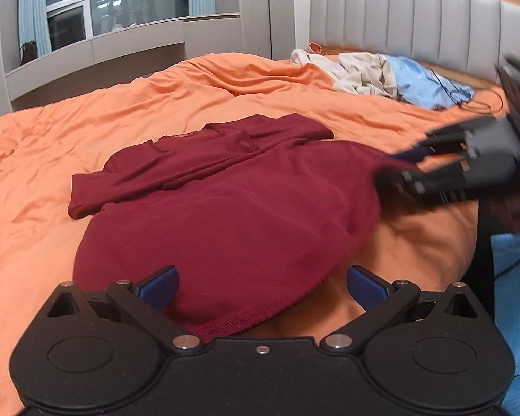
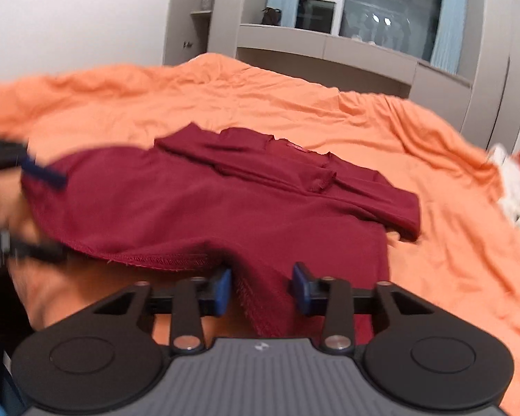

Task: Fold small clothes
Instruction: 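Grasp the shirt hem with both grippers and lift it toward the collar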

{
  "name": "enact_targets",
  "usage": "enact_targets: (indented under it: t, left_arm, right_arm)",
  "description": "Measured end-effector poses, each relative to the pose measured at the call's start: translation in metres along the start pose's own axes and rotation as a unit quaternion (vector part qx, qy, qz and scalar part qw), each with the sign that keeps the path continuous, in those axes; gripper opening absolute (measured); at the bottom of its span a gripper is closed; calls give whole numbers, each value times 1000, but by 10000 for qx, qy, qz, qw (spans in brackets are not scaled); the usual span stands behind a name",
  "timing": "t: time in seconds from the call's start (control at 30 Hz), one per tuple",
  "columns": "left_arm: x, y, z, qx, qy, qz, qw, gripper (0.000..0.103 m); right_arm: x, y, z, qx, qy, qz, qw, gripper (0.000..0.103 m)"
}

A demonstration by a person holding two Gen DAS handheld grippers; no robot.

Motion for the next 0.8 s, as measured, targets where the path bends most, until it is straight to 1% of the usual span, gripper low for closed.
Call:
enact_targets:
  t: [0.07, 0.1, 0.17, 0.2, 0.23, 0.27, 0.37, 0.43, 0.5, 0.57, 0.67, 0.7, 0.77, 0.8]
  left_arm:
    - [0, -2, -3, 20, 3, -78, 10000, 103]
    - [-1, -1, -5, 52, 74, -102, 9999, 103]
    - [-3, 1, -15, 312, 436, -192, 9984, 103]
    - [-4, 4, -19, 451, 560, -221, 9972, 102]
    - [-4, 6, -20, 526, 577, -223, 9967, 102]
    - [-4, 9, -20, 530, 551, -195, 9969, 102]
    - [1, 18, -17, 460, 507, -44, 9976, 102]
    - [6, 25, -16, 485, 478, 42, 9977, 101]
    - [13, 32, -15, 483, 443, 199, 9977, 100]
    - [19, 40, -15, 496, 416, 418, 9970, 99]
    - [27, 51, -16, 534, 445, 766, 9946, 98]
    - [28, 53, -15, 522, 418, 864, 9940, 97]
    - [31, 58, -13, 537, 355, 984, 9931, 96]
    - [32, 59, -11, 569, 317, 987, 9930, 94]
  right_arm:
    - [8, -8, -5, 162, 62, -239, 9996, 40]
    - [10, -11, -6, 200, 79, -304, 9993, 40]
    - [10, -15, -5, 217, 111, -272, 9993, 47]
    - [8, -13, -3, 183, 127, -200, 9996, 53]
    - [5, -14, 0, 143, 150, -128, 9997, 57]
    - [1, -14, 1, 113, 186, -65, 9997, 59]
    - [-11, -8, 7, 40, 320, 109, 9994, 69]
    - [-18, -2, 15, 81, 305, 249, 9992, 83]
    - [-23, 4, 20, 124, 276, 331, 9990, 89]
    - [-29, 10, 21, 74, 278, 452, 9986, 89]
    - [-35, 17, 15, -468, 295, 744, 9957, 83]
    - [-36, 19, 13, -638, 262, 844, 9940, 79]
    - [-36, 23, 10, -979, 127, 1084, 9892, 67]
    - [-36, 25, 11, -1137, 55, 1212, 9861, 51]
Point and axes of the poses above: each gripper's, at about its wrist camera, not at the fingertips, and z roughly against the way its jaws point, y to its left, x to its top, the point moved 3 cm from there along -z, roughly the way its jaws point, and after that the axes turned 2 degrees about -y, right-handed, at the moved point
